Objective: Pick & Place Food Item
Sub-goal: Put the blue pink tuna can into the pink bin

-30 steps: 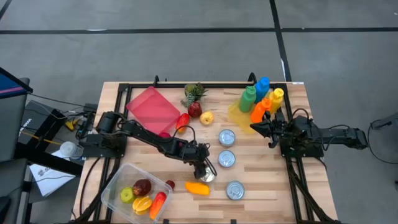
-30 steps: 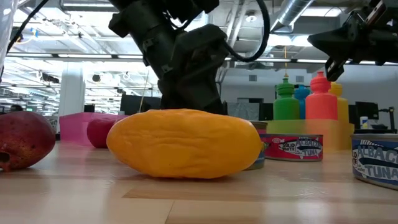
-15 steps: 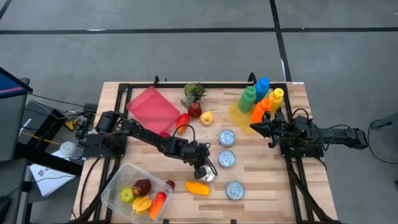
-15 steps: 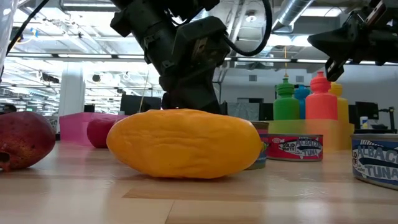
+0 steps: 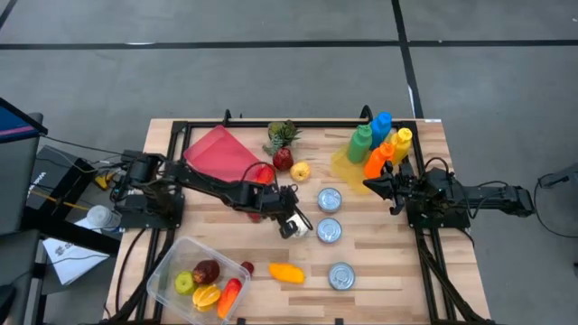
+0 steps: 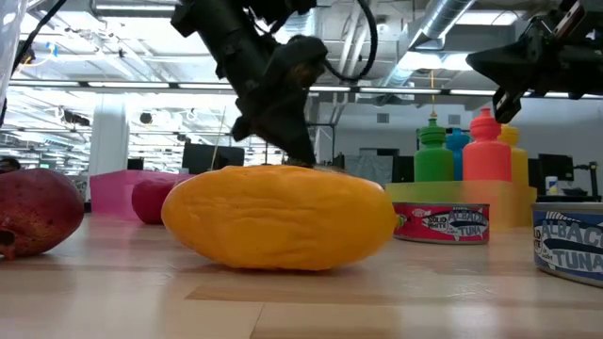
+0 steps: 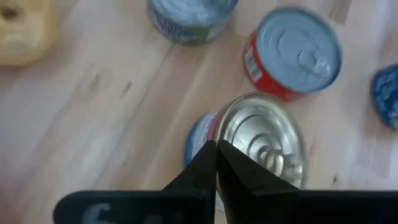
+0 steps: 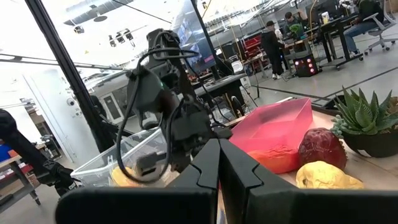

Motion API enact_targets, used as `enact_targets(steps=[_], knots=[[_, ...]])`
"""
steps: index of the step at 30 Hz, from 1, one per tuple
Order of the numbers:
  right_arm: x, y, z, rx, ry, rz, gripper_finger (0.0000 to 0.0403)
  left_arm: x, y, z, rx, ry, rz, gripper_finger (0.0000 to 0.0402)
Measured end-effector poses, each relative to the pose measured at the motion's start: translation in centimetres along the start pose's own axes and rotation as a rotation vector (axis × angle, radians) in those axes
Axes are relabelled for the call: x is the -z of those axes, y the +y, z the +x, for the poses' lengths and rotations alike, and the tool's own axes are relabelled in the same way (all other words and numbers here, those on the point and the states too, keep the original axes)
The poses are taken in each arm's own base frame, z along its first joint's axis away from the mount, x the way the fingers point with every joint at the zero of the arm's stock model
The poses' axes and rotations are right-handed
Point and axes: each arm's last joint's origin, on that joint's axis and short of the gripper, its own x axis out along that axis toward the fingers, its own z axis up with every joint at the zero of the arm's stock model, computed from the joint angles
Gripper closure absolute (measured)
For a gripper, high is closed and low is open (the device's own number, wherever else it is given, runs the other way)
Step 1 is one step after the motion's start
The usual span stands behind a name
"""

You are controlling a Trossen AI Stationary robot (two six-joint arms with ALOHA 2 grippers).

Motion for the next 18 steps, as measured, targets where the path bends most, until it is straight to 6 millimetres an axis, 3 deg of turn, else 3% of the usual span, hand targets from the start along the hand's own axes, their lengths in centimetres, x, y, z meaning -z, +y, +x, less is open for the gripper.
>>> enact_targets(steps=[9, 18], knots=[[0.0, 0.0, 0.0, 0.0, 0.0, 0.0, 0.0403, -1.3, 0.9, -1.9, -0.028, -0.066, -0.03, 0.0401], [0.0, 0.0, 0.0, -0.001, -0.002, 0.0, 0.0403, -1.5, 1.1, -2.4, -0.034, -0.068, -0.035, 0.0401]])
